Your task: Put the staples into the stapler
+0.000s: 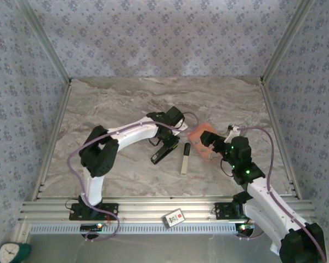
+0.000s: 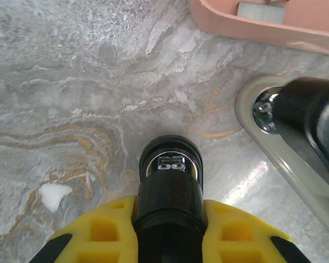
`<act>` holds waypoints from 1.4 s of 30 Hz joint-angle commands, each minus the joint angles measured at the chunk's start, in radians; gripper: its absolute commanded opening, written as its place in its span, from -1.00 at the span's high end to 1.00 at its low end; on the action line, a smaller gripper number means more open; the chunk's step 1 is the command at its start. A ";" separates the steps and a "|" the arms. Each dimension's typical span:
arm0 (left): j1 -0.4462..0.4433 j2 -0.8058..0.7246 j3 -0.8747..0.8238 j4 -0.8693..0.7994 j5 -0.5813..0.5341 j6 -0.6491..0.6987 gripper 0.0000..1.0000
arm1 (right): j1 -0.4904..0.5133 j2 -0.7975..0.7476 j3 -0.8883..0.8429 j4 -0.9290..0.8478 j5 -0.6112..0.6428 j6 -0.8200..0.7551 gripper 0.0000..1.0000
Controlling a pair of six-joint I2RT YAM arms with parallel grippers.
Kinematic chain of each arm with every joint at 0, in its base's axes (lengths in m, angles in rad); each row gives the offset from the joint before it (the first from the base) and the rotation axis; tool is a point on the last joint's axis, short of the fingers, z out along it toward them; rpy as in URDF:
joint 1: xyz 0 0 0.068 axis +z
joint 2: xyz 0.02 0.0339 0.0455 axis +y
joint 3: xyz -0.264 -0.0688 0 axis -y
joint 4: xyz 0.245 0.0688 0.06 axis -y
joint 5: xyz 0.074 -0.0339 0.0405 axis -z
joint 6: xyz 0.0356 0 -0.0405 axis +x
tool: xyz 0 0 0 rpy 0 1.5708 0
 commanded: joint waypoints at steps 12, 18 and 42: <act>0.137 -0.602 -0.506 0.603 0.645 0.126 1.00 | 0.086 -0.077 -0.048 0.235 -0.229 -0.524 -1.00; 0.161 -0.671 -0.562 0.636 0.758 0.256 1.00 | 0.092 -0.058 -0.023 0.266 -0.449 -0.714 -1.00; 0.162 -0.638 -0.489 0.594 0.856 0.337 1.00 | 0.225 0.230 0.180 0.152 -0.697 -0.889 -0.22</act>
